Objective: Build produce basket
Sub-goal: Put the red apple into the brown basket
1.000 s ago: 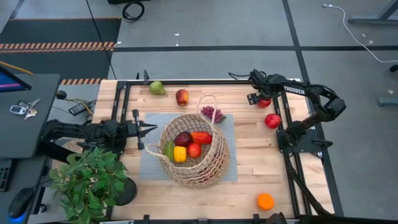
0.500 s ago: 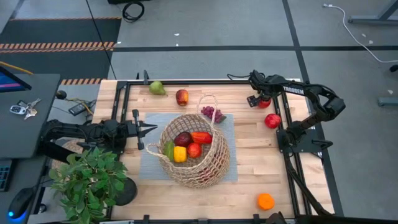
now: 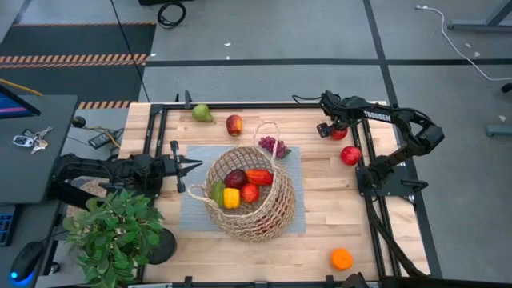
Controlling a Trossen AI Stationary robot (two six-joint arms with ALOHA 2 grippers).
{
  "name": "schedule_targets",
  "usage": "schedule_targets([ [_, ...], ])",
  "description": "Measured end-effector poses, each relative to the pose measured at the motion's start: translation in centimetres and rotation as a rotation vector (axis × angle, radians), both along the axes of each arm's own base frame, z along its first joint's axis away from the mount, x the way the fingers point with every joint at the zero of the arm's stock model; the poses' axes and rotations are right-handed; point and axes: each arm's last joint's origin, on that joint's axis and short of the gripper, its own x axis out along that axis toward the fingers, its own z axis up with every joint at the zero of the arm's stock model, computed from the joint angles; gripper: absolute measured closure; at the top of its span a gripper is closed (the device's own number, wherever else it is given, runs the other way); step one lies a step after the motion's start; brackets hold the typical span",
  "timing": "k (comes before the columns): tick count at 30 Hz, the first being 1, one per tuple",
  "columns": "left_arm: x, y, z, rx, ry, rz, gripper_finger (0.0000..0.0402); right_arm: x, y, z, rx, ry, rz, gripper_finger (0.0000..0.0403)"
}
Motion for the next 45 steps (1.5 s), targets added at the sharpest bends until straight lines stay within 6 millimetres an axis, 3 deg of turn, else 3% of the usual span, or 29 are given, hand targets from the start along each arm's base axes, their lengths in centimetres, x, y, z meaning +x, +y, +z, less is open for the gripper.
schedule_targets([
  [12,0.0,0.0,0.0,0.0,0.0,0.0,0.0368,0.5,0.2,0.2,0.013,-0.013,0.048,0.0048],
  [22,0.0,0.0,0.0,0.0,0.0,0.0,0.037,4.2,0.6,3.5,-0.035,-0.148,0.167,0.005],
  [27,0.0,0.0,0.0,0.0,0.0,0.0,0.0366,7.1,1.4,6.5,-0.078,-0.268,0.254,0.005],
  [32,0.0,0.0,0.0,0.0,0.0,0.0,0.0369,10.8,3.2,11.2,-0.183,-0.439,0.394,0.005],
  [40,0.0,0.0,0.0,0.0,0.0,0.0,0.0373,15.2,8.1,19.1,-0.387,-0.722,0.642,0.005],
  [45,0.0,0.0,0.0,0.0,0.0,0.0,0.0368,16.6,11.4,22.3,-0.521,-0.833,0.73,0.005],
])
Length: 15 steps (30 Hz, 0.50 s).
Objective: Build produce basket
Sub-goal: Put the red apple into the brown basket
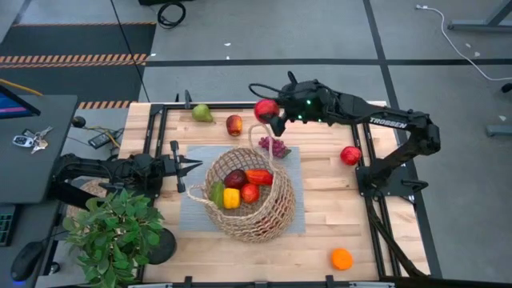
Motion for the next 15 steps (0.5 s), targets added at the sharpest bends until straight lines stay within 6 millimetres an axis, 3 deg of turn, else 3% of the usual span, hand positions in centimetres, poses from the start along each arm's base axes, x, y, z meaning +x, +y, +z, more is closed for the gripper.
schedule_targets([
  [15,0.0,0.0,0.0,0.0,0.0,0.0,0.0369,1.4,7.4,2.7,-0.095,-0.231,0.259,0.0046],
])
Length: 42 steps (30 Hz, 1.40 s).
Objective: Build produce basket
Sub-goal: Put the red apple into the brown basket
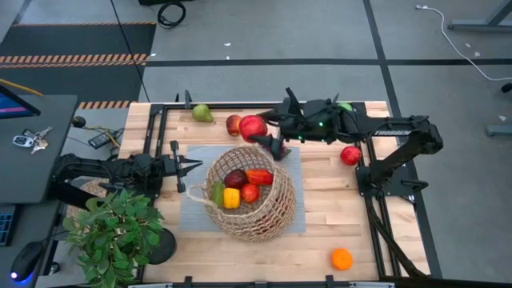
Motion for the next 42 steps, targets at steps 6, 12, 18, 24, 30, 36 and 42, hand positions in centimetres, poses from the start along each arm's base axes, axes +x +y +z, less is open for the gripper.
schedule_targets([
  [6,0.0,0.0,0.0,0.0,0.0,0.0,0.0366,0.1,2.8,-0.2,-0.004,0.009,0.168,0.0046],
  [12,0.0,0.0,0.0,0.0,0.0,0.0,0.0373,0.4,6.0,-1.3,-0.075,0.071,0.278,0.0045],
  [18,0.0,0.0,0.0,0.0,0.004,0.0,0.0369,1.5,8.5,-2.2,-0.264,0.055,0.375,0.0045],
  [24,0.0,0.0,0.0,0.0,0.0,0.0,0.0366,3.2,9.5,-4.2,-0.609,0.1,0.465,0.0045],
  [30,0.0,0.0,0.0,0.0,0.0,0.0,0.0372,5.4,9.9,-7.3,-1.011,0.189,0.568,0.0042],
  [36,0.0,0.0,0.0,0.0,0.0,0.0,0.0371,6.8,10.7,-9.7,-1.269,0.332,0.511,0.004],
  [42,0.0,0.0,0.0,0.0,0.0,0.0,0.0366,7.2,11.5,-10.3,-1.316,0.373,0.419,0.004],
])
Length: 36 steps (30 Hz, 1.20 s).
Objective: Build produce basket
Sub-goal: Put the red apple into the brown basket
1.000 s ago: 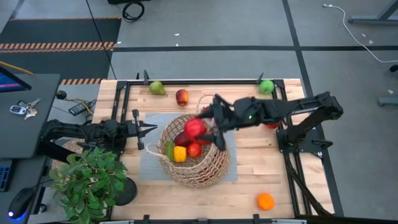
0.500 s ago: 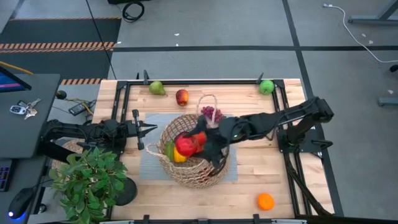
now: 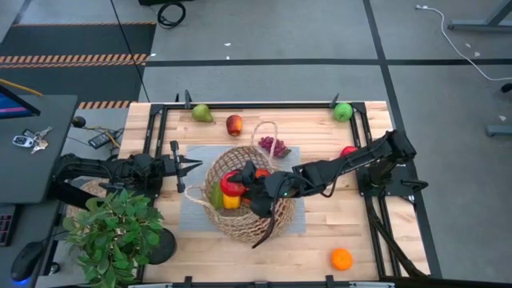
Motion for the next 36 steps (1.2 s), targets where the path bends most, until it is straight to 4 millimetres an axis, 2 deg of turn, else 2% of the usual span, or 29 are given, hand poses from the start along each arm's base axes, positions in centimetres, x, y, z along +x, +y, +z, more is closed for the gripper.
schedule_targets([
  [4,0.0,0.0,0.0,0.0,-0.001,0.0,0.0368,-0.1,0.1,0.1,0.013,-0.004,-0.007,0.004],
  [9,0.0,0.0,0.0,0.0,-0.001,0.0,0.0372,-0.4,0.2,0.6,0.175,-0.047,-0.103,0.004],
  [13,0.0,0.0,0.0,0.0,-0.001,0.0,0.0368,-1.0,0.3,1.4,0.342,-0.13,-0.237,0.004],
  [18,0.0,0.0,0.0,0.0,0.002,0.0,0.0366,-2.2,0.5,3.0,0.722,-0.29,-0.424,0.004],
  [20,0.0,0.0,0.0,0.0,0.0,0.0,0.0368,-2.9,0.3,4.0,0.821,-0.325,-0.442,0.004],
  [23,0.0,0.0,0.0,0.0,-0.001,0.0,0.0372,-3.6,0.3,4.9,0.944,-0.304,-0.399,0.004],
  [27,0.0,0.0,0.0,0.0,0.0,0.0,0.0374,-4.3,0.4,5.1,1.078,-0.218,-0.36,0.004],
  [32,0.0,0.0,0.0,0.0,0.0,0.0,0.0368,-4.3,0.1,4.7,1.169,-0.099,-0.366,0.004],
  [36,0.0,0.0,0.0,0.0,0.0,0.0,0.0366,-3.9,-0.8,4.9,1.227,-0.11,-0.372,0.004],
])
